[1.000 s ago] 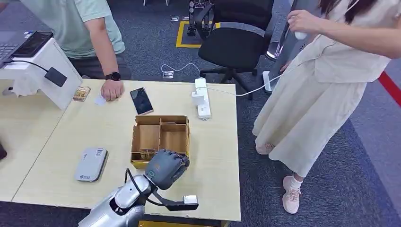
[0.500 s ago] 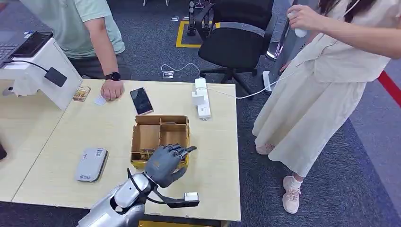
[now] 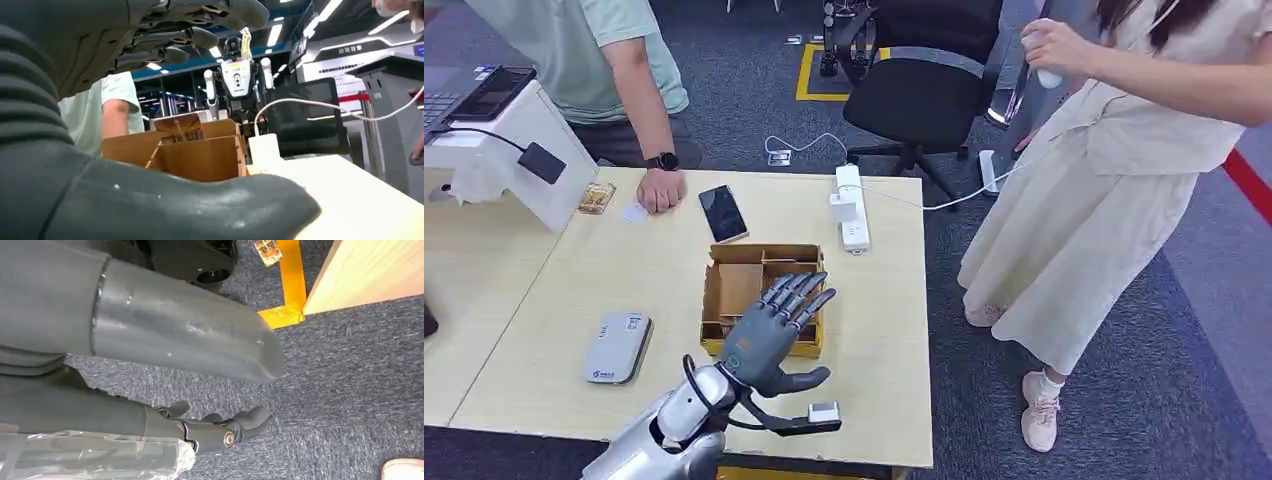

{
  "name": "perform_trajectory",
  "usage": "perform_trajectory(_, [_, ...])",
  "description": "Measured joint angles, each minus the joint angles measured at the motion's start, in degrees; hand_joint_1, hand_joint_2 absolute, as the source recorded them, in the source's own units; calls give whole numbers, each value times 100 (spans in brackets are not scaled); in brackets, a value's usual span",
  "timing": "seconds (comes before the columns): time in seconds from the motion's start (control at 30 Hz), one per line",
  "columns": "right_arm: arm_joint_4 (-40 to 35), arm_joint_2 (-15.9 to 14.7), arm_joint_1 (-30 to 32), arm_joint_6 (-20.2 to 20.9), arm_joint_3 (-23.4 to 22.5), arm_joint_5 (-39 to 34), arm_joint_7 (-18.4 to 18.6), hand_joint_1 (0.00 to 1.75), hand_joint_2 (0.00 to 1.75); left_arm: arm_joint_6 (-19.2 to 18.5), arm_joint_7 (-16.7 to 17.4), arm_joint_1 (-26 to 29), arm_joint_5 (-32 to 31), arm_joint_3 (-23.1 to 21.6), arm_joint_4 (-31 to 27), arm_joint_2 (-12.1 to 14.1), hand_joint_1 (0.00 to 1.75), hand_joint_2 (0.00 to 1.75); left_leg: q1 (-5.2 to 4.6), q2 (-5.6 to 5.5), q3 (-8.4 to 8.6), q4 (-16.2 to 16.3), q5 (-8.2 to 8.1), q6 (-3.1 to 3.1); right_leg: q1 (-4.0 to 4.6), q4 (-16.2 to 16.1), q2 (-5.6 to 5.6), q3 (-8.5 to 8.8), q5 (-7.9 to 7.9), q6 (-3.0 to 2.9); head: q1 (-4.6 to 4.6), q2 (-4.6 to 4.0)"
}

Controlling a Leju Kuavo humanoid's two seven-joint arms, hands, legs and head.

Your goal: Pass the card to the sensor for recognition and then transmit it.

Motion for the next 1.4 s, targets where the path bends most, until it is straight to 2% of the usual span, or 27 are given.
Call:
perform_trajectory(0.3, [2, 0, 6, 0, -2, -61, -35, 0, 0, 378, 0, 140, -124, 140, -92, 9, 0, 175, 0, 0, 0, 0, 0, 0, 0, 0, 0, 0, 0, 0, 0, 0])
perform_trajectory(0.83, [52, 0, 21, -13, -2, -76, -42, 0, 0, 393, -109, 170, -20, 166, 92, -138, 0, 175, 0, 0, 0, 0, 0, 0, 0, 0, 0, 0, 0, 0, 0, 0])
perform_trajectory(1.03, [57, 0, 30, -11, 0, -76, -72, 0, 0, 601, -170, 169, -236, 166, 238, -142, 0, 175, 0, 0, 0, 0, 0, 0, 0, 0, 0, 0, 0, 0, -2, 0])
perform_trajectory(1.13, [57, 0, 32, -9, -2, -83, -83, 0, 0, 544, -195, 168, -50, 166, 346, -162, 0, 175, 0, 0, 1, 0, 0, 0, 0, 0, 0, -1, 0, 0, 0, 0])
perform_trajectory(1.23, [57, 0, 34, 0, -2, -85, -85, 0, 0, 275, -302, 166, 328, 166, 413, -188, 0, 175, 0, 0, 0, 0, 0, 0, 0, 0, 0, 0, 0, 0, -2, 0])
perform_trajectory(1.4, [57, -2, 37, 0, -2, -85, -101, 0, 0, 197, -304, 164, 422, 166, 466, -197, 0, 175, 0, 0, 1, 0, 0, 0, 0, 0, 0, -1, 0, 0, -2, 2])
